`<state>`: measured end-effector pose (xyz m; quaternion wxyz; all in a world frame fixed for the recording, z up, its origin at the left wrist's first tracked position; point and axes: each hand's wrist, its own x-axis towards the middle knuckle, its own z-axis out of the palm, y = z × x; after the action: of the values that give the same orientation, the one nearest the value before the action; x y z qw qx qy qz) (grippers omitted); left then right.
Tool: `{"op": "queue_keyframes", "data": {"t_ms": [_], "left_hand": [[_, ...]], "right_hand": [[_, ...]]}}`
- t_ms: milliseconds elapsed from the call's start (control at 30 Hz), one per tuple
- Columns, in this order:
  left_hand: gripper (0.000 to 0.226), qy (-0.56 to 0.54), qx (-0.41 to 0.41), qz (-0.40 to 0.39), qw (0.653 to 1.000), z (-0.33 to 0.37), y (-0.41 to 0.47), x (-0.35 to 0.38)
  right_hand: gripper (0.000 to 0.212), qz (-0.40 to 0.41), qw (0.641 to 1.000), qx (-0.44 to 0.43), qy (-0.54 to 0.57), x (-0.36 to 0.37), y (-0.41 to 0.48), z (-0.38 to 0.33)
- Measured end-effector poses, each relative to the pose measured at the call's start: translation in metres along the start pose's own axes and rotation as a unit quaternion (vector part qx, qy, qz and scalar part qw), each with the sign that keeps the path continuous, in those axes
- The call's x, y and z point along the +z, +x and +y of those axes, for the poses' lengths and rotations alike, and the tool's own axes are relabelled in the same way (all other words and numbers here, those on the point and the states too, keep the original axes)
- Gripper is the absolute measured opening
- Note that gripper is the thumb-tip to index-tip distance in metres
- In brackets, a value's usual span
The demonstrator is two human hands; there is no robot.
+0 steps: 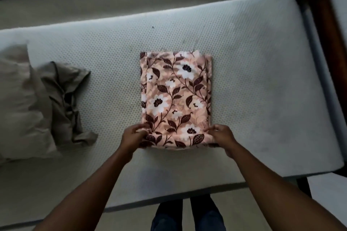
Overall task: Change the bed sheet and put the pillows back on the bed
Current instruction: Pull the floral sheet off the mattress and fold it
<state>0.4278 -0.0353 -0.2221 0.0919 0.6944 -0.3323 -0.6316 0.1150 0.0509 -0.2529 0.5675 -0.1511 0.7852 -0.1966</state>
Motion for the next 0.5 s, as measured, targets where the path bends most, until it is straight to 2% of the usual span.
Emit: {"op": "queue_keyframes", "data": {"t_ms": [67, 133, 233, 333, 433, 500], "left_hand": [[0.034, -0.042, 0.019, 0.013, 0.999, 0.03, 0.014, 0.001], [0.031, -0.061, 0.021, 0.019, 0.998, 0.05, 0.031, 0.002], [0.02, -0.059, 0.009, 0.018, 0.998, 0.058, 0.053, 0.001], [0.023, -0.025, 0.016, -0.031, 0.999, 0.057, 0.062, 0.0], [0.022, 0.052, 0.018, -0.05, 0.997, 0.061, 0.075, -0.002], [0.026, 0.07, 0.023, -0.049, 0.996, 0.076, 0.088, -0.004]], "right_hand": [[0.014, 0.007, 0.999, -0.01, 0.038, -0.004, 0.011, -0.027], [0.012, 0.011, 0.996, -0.013, 0.087, -0.007, 0.019, -0.049], [0.031, -0.013, 0.994, -0.021, 0.105, -0.008, 0.025, -0.066], [0.025, -0.047, 0.997, -0.048, 0.043, -0.007, 0.032, -0.063], [0.026, -0.027, 0.995, -0.066, -0.066, -0.006, 0.048, -0.06], [0.026, -0.025, 0.994, -0.075, -0.077, -0.01, 0.063, -0.075]]}}
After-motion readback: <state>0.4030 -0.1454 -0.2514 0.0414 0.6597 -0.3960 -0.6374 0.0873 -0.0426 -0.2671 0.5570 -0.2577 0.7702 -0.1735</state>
